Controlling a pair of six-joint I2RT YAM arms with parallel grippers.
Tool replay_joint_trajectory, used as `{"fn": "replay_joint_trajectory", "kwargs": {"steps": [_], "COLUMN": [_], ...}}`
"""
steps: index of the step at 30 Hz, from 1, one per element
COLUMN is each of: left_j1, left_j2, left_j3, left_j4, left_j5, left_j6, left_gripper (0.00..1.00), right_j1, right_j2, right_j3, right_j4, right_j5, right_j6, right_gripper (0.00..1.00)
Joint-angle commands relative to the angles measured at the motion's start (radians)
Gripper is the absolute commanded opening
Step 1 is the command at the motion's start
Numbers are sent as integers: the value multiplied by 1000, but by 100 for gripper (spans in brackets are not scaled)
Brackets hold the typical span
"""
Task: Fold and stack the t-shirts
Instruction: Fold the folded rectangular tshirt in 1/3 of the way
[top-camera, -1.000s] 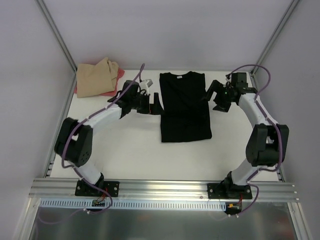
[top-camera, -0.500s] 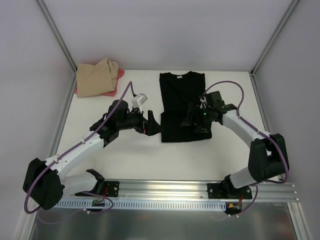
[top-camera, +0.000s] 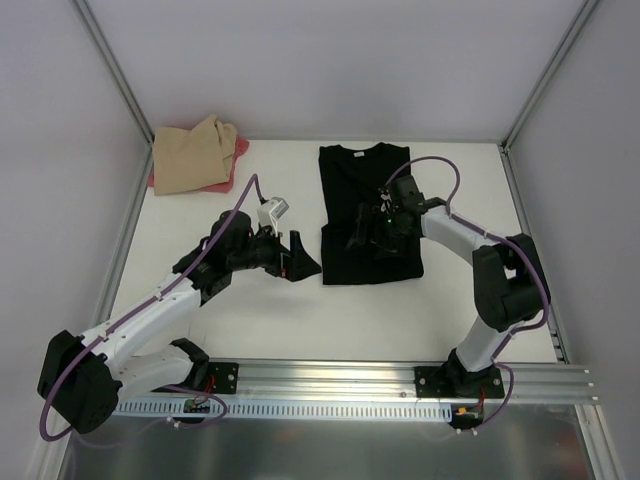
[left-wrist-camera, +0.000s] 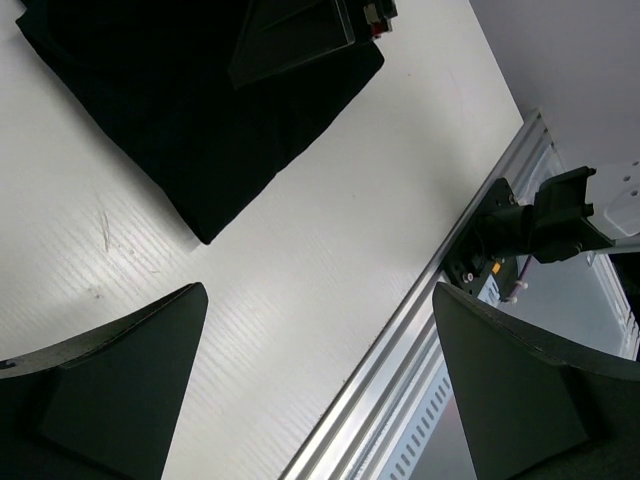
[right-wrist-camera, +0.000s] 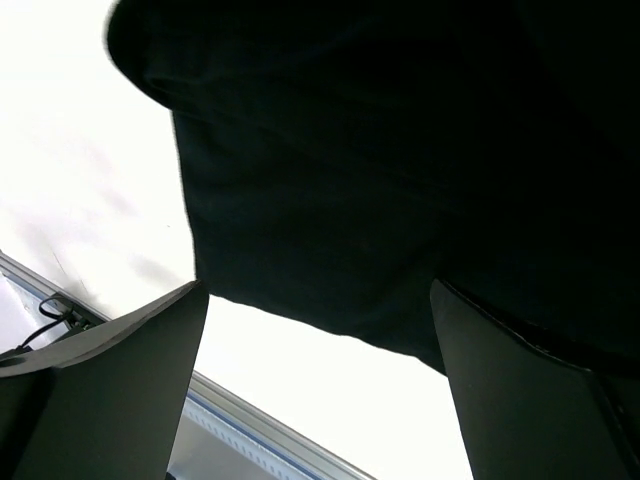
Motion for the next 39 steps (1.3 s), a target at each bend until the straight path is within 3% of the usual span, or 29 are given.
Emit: {"fn": "replay_joint_trajectory", "kwargs": {"steps": [1,23,39], "left_j1": [-9,-8,-9], "left_j2": [-11,-44,-38], "left_j3": [-3,-42,-37], "left_j4": [9,-3,-5], "left_j5": [-12,-33,-46], "left_j6": [-4,13,44], "left_gripper": [99,99,99], "right_j1": [24,64,64], "right_j2": [0,124,238], "right_j3": [64,113,289], "right_j4": [-4,42,-19], "right_j5": [30,109,213], "right_j6": [9,-3,-72], "right_gripper": [100,99,99]}}
